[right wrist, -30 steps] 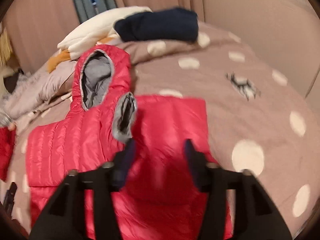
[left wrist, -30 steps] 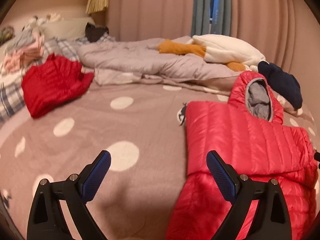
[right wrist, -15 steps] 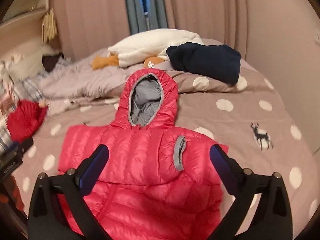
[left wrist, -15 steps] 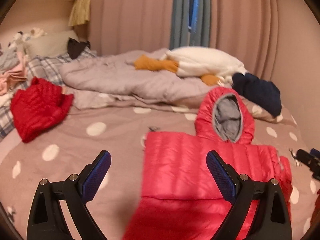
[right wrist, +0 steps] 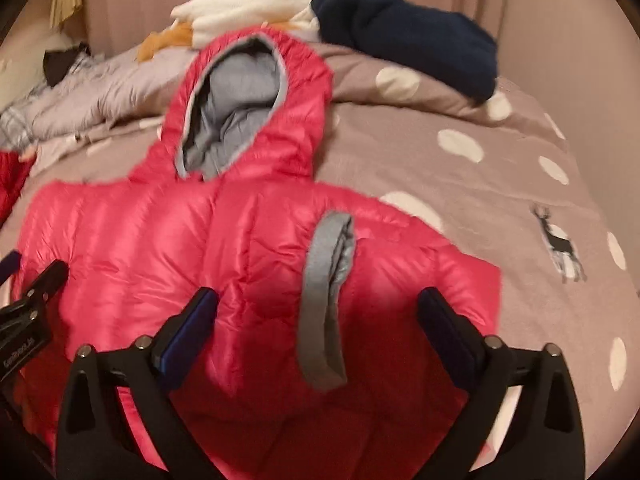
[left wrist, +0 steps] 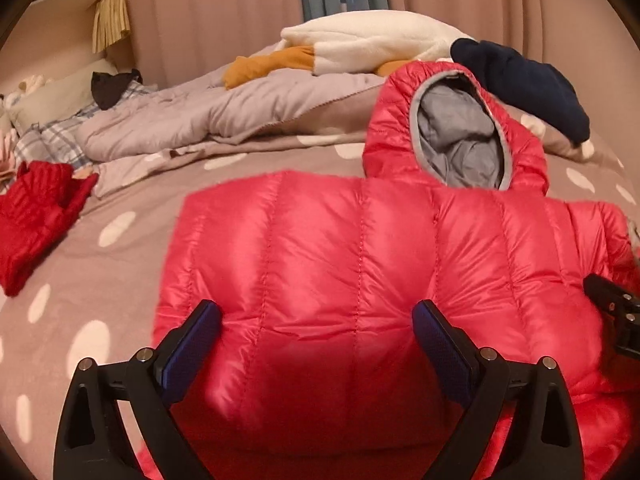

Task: Fold large clothes

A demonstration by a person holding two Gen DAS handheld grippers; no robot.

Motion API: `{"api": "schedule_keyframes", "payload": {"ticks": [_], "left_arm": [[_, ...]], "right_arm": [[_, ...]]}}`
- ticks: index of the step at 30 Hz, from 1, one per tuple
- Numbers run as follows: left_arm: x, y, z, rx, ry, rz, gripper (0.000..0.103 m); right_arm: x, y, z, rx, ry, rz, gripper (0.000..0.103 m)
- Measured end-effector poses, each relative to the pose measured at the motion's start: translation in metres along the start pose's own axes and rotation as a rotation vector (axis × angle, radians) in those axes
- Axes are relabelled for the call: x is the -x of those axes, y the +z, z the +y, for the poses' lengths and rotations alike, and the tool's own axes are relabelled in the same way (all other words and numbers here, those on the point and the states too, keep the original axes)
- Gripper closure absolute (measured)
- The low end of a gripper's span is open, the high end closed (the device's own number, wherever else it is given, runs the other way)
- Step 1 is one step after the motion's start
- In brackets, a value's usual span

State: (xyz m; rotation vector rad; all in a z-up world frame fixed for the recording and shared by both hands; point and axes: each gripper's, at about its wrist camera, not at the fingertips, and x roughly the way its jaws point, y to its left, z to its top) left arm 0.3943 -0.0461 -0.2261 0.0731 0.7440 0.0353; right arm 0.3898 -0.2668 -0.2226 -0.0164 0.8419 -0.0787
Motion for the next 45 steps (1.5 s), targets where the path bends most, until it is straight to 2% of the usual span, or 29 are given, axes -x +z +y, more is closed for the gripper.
{"api": "schedule_keyframes", "payload": {"ticks": [3,6,13,28,45], "left_arm": [[-0.002,-0.001,0.003,0.008,-0.011,-0.004,0.004],[-0.006,-0.003,0.005,0.024,-0.020,0.002,0.002],[-0.009,-0.005,-0.005,-0.016,0.034,0.000,0.001],[-0.014,-0.005,-0.002,0.007,0.010,0.017,0.001],[-0.015,-0.005,-0.002,0.000,0.022,0.014,0.000]], "right_arm": [[-0.007,-0.010,0.001,0.021,-0.012,-0.058,0.000],[-0.008,-0.013,0.003,0.024,-0.026,-0.072,0.000],[-0.010,-0.014,0.008,0.035,-0.060,-0.092,0.000],[-0.011,-0.016,0.008,0.027,-0.064,-0.101,0.000],[-0.012,-0.018,0.014,0.057,-0.119,-0.117,0.000]]}}
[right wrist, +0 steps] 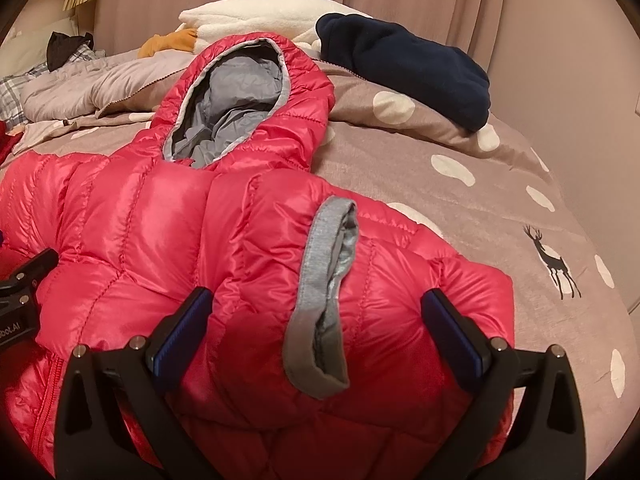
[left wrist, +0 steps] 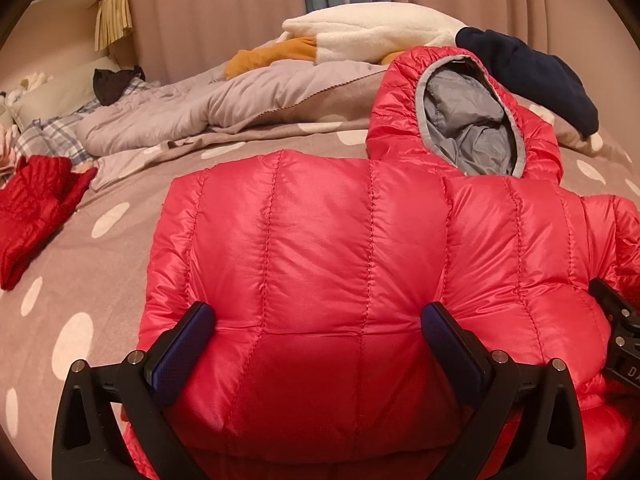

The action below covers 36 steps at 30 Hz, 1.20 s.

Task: Fold large clothes

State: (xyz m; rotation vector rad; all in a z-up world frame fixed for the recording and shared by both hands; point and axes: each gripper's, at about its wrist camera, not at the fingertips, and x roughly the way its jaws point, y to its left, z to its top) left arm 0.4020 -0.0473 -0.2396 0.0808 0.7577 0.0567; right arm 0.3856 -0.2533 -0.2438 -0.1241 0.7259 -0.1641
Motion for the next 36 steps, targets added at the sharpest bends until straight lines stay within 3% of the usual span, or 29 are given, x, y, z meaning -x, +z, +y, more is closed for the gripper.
{"api": "schedule_keyframes", "payload": {"ticks": [21,26,29,33,36], "left_arm": [[0.000,0.000,0.000,0.007,-0.003,0.003,0.000],[0.022,0.005,0.012,0.021,-0.020,0.005,0.000],[0.048,0.009,0.031,0.089,-0.011,-0.045,0.000],[0.079,0.027,0.063,0.221,0.001,-0.152,0.000],[0.094,0.045,0.080,0.266,0.044,-0.187,0.007]], "right_arm": [[0.000,0.001,-0.001,-0.019,0.019,0.006,0.000],[0.014,0.010,-0.010,-0.084,0.070,0.067,0.000],[0.034,0.026,-0.031,-0.225,0.187,0.018,0.000],[0.032,0.078,-0.058,-0.361,0.264,0.022,0.000],[0.019,0.114,-0.061,-0.346,0.251,0.028,0.000]]}}
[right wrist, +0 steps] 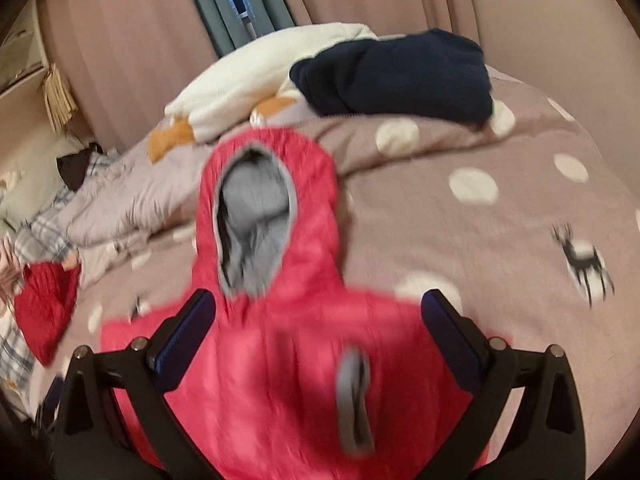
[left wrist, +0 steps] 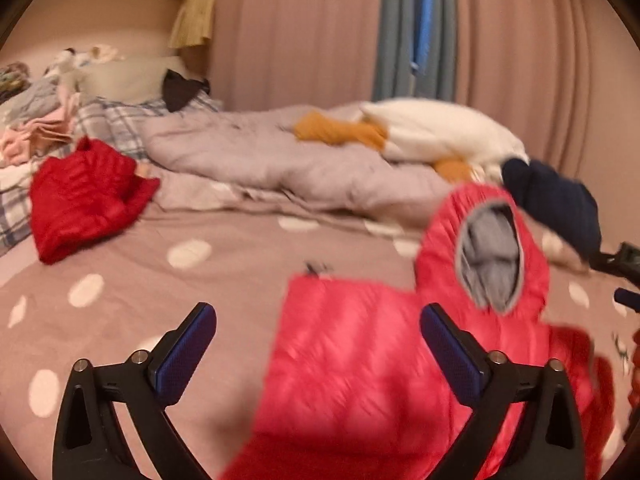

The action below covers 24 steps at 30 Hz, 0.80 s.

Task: Fold large clothes
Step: 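Release the jacket and lift both grippers away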

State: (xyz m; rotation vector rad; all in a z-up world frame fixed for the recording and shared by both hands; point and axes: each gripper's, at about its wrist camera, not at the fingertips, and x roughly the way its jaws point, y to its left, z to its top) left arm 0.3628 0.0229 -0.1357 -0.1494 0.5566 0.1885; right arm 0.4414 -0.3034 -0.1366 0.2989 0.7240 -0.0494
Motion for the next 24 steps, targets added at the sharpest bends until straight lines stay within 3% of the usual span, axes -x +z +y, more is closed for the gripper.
{"api": "schedule_keyframes", "payload": {"ticks": [4,6,12,14,16,17,18,21,24], "left_arm": [[-0.005,0.016,0.013,0.023,0.106,0.001,0.024],[-0.017,0.017,0.019,0.024,0.113,0.010,0.025],[-0.040,0.006,0.029,0.040,0.106,0.054,0.026],[-0.047,-0.003,0.030,0.042,0.127,0.080,0.026],[-0.053,-0.014,0.031,0.059,0.117,0.111,0.026],[-0.056,-0.018,0.030,0.067,0.106,0.110,0.026],[-0.060,-0.022,0.029,0.064,0.099,0.118,0.026],[-0.068,-0.027,0.019,-0.003,0.111,0.167,0.026],[-0.063,-0.027,0.014,-0.010,0.112,0.152,0.026]], "right_arm": [[-0.040,0.037,0.021,0.141,-0.112,0.005,0.000],[-0.066,0.047,0.026,0.183,-0.143,0.034,0.000],[-0.147,0.062,0.012,0.055,-0.048,0.153,0.000],[-0.175,0.061,0.013,0.045,-0.073,0.193,0.003],[-0.201,0.057,0.010,0.029,-0.112,0.239,0.027],[-0.208,0.054,0.007,-0.002,-0.103,0.250,0.070],[-0.208,0.050,0.003,-0.049,-0.083,0.230,0.094],[-0.185,0.046,-0.001,-0.092,-0.095,0.121,0.094],[-0.139,0.053,0.015,0.003,-0.060,0.022,0.094]]}}
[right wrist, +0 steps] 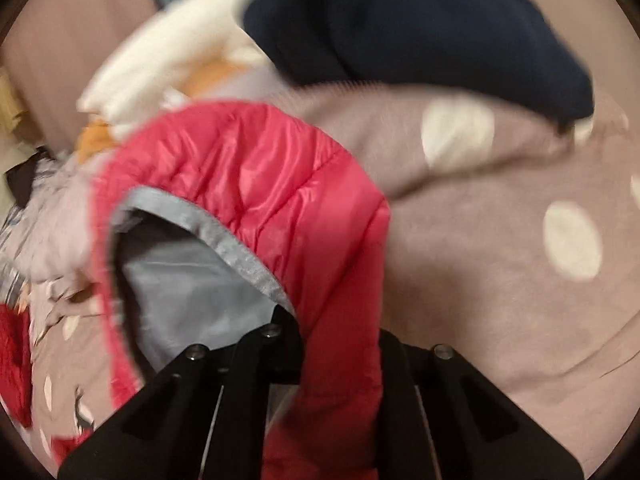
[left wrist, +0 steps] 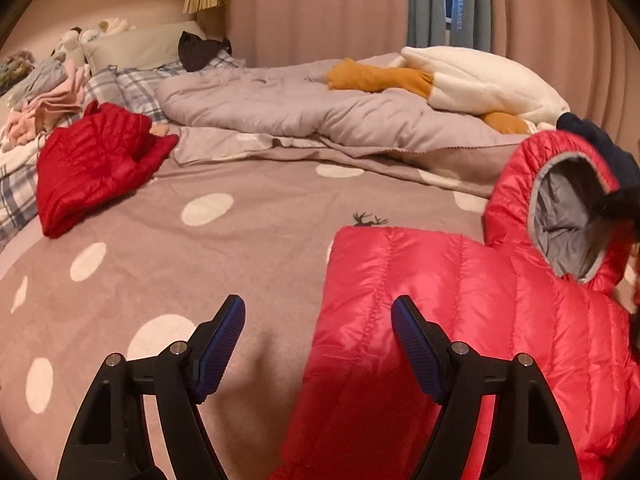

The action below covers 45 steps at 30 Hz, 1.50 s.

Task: Fold large clothes

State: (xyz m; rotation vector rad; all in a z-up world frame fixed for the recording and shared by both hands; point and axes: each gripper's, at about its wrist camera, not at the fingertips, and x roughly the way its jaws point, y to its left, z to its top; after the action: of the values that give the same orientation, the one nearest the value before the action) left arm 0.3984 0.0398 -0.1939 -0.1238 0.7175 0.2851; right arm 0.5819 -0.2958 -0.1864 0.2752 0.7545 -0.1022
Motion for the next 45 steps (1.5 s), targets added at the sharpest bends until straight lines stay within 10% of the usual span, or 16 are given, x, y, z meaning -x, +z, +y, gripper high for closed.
{"api": "schedule_keyframes", "payload": {"ticks": [7,16,21,25,28,34,45], "left_arm": [[0.049,0.002,-0.001,0.054,-0.002,-0.072,0.026],[0.104,-0.009,-0.003,0.021,-0.026,-0.134,0.026],[0.106,-0.006,0.005,0.076,-0.096,-0.096,0.026],[0.107,-0.010,0.005,0.121,-0.146,-0.069,0.026],[0.103,-0.014,-0.001,0.117,-0.143,-0.057,0.026],[0.085,-0.019,-0.012,0.062,-0.113,-0.038,0.025],[0.018,-0.024,0.006,0.155,-0.067,0.066,0.025]], "right_arm": [[0.130,-0.028,0.026,0.159,0.063,-0.147,0.094],[0.183,-0.139,-0.010,0.050,0.176,-0.063,0.086],[0.203,-0.176,-0.023,0.045,0.175,-0.016,0.043],[0.240,-0.191,-0.019,0.228,0.148,-0.122,0.040],[0.239,-0.187,-0.021,0.300,0.074,-0.149,0.041],[0.196,-0.143,-0.067,-0.004,0.138,-0.068,0.027],[0.070,-0.044,-0.067,-0.159,0.106,0.023,0.016]]}}
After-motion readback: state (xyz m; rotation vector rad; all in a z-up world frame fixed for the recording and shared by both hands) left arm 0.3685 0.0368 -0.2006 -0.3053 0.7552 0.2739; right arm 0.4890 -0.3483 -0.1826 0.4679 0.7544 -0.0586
